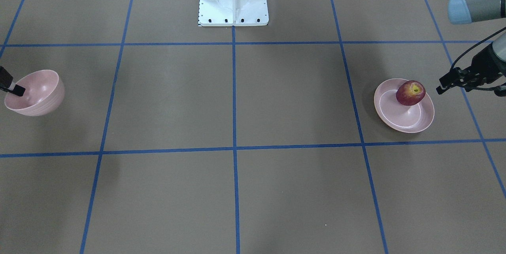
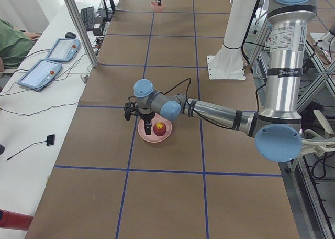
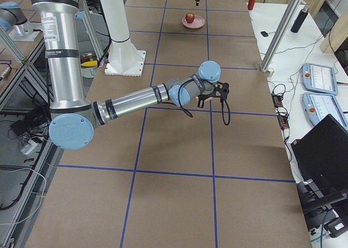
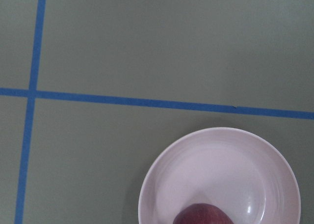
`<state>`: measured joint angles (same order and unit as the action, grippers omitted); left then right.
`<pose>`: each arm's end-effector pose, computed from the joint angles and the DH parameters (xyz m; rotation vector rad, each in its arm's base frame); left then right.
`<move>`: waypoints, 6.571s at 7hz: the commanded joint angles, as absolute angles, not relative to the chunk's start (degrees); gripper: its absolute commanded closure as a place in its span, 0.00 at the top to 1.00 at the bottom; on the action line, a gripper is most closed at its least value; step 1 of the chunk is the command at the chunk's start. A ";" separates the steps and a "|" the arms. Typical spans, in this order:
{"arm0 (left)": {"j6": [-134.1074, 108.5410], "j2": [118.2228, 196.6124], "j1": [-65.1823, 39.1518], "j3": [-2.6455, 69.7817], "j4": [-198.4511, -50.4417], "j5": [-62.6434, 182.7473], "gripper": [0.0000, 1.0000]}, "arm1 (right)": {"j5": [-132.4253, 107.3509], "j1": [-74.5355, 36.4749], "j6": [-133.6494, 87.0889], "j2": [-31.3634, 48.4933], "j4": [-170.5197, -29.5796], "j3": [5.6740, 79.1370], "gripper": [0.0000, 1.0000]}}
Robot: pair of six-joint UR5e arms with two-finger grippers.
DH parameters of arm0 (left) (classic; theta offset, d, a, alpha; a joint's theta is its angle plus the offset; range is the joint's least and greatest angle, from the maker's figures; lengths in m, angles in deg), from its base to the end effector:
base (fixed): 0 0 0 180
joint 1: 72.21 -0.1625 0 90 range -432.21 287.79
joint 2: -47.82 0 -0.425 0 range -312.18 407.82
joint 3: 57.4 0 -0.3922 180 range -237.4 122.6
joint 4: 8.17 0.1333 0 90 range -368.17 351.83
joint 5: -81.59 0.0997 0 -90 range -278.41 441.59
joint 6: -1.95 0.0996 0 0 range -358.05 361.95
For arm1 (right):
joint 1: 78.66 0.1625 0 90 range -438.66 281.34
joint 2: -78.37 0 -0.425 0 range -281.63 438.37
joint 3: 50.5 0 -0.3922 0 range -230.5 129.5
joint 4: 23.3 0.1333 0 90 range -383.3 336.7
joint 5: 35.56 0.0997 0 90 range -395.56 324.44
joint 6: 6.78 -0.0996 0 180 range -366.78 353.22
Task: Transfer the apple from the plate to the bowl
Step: 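Grasp the pink bowl rim with the right gripper while the left descends, then grasp the red apple with the left gripper while the right drags the bowl inward, then lift the apple with the left gripper while the right releases the bowl, then carry the apple over the pink bowl and lower it in with the left gripper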
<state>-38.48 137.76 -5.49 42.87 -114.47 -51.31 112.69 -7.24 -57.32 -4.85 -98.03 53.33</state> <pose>0.1403 -0.4919 0.5388 -0.0136 0.8563 -0.1076 -0.1224 -0.5167 0.4305 -0.0868 -1.1287 0.1790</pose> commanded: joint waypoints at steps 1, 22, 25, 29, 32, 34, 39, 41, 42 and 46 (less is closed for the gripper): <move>-42.79 136.77 -9.53 42.53 -117.67 -50.87 0.99 | 112.01 -10.80 -66.16 0.13 -98.01 53.91 0.00; -49.12 160.73 -17.37 46.39 -87.65 -48.14 0.00 | 91.72 -36.55 -79.12 29.73 -104.16 37.17 0.00; -52.61 164.00 -17.19 46.31 -87.27 -50.25 0.00 | 89.17 -38.23 -77.62 35.04 -102.50 27.65 0.00; -54.20 164.80 -17.28 46.31 -87.44 -50.87 0.00 | 89.07 -39.72 -77.53 34.95 -96.79 23.95 0.00; -56.06 165.77 -17.46 46.13 -87.44 -50.95 0.00 | 89.07 -39.99 -77.79 34.87 -93.97 21.39 0.30; -57.19 167.96 -18.41 45.52 -87.44 -50.95 0.00 | 89.68 -39.55 -78.58 34.78 -93.88 22.00 1.00; -79.42 185.51 -27.55 25.89 -107.60 -49.99 0.00 | 102.07 -27.62 -75.53 32.16 -96.51 24.99 1.00; -79.61 192.72 -29.30 17.17 -108.71 -47.38 0.00 | 101.21 -24.27 -64.06 30.04 -109.26 28.84 1.00; -79.70 193.10 -31.76 14.35 -112.28 -43.44 0.00 | 100.94 -22.60 -58.78 28.29 -114.05 31.13 1.00; -79.79 193.81 -34.68 7.90 -117.41 -40.42 0.00 | 100.06 -19.69 -56.26 25.29 -114.27 32.29 1.00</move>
